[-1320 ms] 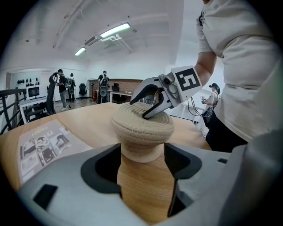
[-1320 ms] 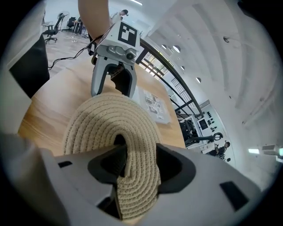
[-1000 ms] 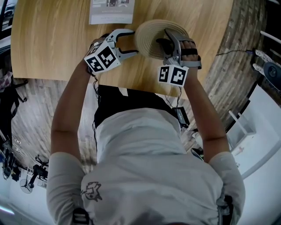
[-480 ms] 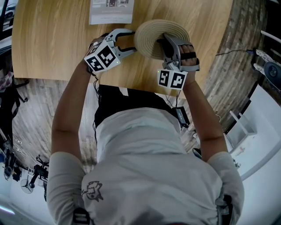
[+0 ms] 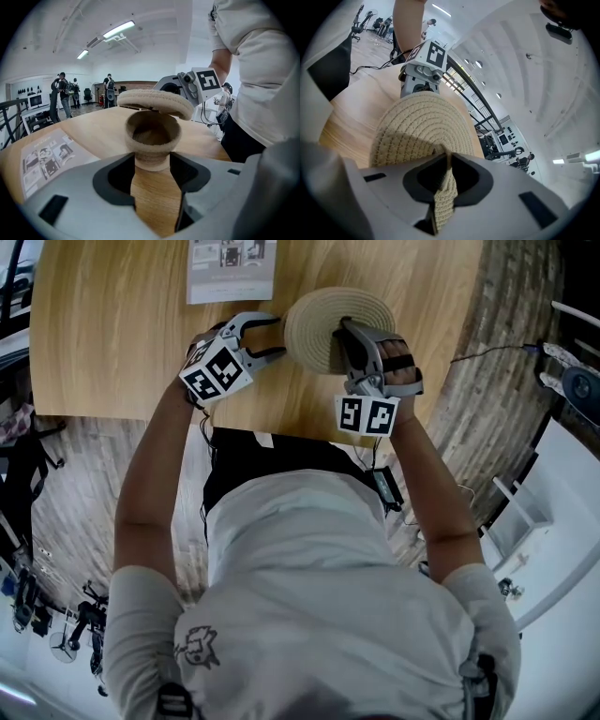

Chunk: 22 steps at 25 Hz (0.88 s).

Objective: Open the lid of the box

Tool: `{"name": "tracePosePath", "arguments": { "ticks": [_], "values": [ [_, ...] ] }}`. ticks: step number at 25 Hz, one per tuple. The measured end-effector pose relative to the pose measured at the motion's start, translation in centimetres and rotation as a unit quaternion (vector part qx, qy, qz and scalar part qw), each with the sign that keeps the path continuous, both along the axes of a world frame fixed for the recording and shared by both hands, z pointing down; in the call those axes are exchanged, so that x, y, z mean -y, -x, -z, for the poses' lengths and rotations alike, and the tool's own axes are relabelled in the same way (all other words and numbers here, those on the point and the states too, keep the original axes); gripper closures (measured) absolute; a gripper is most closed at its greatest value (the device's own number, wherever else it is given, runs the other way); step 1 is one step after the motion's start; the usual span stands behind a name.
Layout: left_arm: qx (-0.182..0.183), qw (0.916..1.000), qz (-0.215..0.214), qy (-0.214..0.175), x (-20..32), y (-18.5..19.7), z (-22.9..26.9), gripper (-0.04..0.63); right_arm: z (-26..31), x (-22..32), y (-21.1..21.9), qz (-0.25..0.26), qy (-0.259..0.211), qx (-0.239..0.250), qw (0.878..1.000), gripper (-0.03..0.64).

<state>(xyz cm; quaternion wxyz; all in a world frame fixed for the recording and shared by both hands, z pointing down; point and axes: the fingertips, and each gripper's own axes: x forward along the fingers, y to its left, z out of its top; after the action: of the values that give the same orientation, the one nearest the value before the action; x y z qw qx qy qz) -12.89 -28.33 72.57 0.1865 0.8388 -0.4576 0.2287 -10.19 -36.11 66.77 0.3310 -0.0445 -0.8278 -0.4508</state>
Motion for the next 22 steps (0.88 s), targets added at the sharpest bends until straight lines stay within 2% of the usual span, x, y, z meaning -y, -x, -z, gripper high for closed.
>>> {"name": "tracePosePath", "arguments": {
  "ticks": [12,22],
  "values": [
    [-0.009,0.9990,0.043,0.002,-1.1,0.7,1.5,0.358,5.5,-0.1,-0.6,-0.054,0.066,0.042,0.995,0.578],
    [0.001,0.9968,0.066,-0.044,-2.2,1.5,10.2,0.358,11.7,-1.6,-0.7,-0.112,0.130,0.091,0.981,0.577]
  ]
}}
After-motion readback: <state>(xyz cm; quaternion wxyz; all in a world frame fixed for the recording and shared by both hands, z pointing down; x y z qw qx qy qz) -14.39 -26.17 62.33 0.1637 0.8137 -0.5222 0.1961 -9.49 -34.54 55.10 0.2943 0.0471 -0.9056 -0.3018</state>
